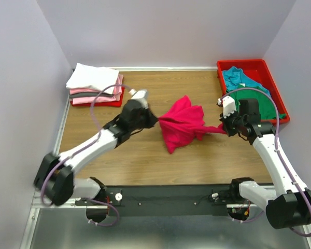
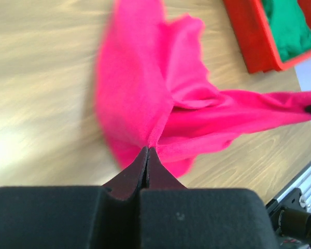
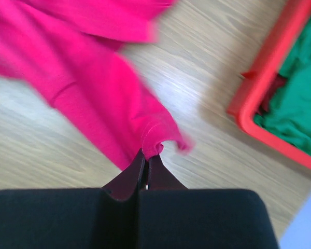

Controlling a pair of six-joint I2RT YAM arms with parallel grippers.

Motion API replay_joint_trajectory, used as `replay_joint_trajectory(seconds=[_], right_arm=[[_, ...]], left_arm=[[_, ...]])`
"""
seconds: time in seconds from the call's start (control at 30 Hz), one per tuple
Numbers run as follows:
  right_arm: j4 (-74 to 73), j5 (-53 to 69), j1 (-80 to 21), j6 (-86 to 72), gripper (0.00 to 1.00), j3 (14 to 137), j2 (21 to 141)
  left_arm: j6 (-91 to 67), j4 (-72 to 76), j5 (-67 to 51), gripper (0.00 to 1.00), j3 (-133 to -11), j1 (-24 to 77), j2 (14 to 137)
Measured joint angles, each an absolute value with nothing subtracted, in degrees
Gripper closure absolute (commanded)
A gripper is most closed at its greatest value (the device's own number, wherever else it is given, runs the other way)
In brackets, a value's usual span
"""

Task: Fold and stack the t-shirts
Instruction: Flatten the tshirt out

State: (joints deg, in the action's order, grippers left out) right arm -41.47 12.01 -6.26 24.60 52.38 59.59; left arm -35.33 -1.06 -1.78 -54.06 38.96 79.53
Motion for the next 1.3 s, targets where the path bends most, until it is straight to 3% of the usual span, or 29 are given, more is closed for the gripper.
replay_joint_trajectory(seconds=[0.27,0.47,0.73,1.1,1.3], right_arm=[[-40.7,1.7,-2.3,28.8,1.00,50.5,60.5],[-40.7,-2.0,3.0,31.6,1.00,49.2,63.2],[-40.5,-4.7,4.2,33.5,1.00,49.0,63.7],[-39.4,-5.2,10.2,34.2,1.00,52.4,68.5],[-39.5,6.7,10.5,33.9,1.00,59.2,70.0]], left_arm=[[-45.6,-9.8,-0.9,1.00,-34.3,30.4,41.1],[-52.9,-16.9,-1.7,1.00,-29.2,30.3,27.2],[-56.1,-26.9,-3.9,1.00,-28.1,30.2,22.8],[-53.5,-39.6,10.3,1.00,-48.8,30.0,19.7],[-48.2,-36.9,15.0,1.00,-53.4,30.1,23.0]])
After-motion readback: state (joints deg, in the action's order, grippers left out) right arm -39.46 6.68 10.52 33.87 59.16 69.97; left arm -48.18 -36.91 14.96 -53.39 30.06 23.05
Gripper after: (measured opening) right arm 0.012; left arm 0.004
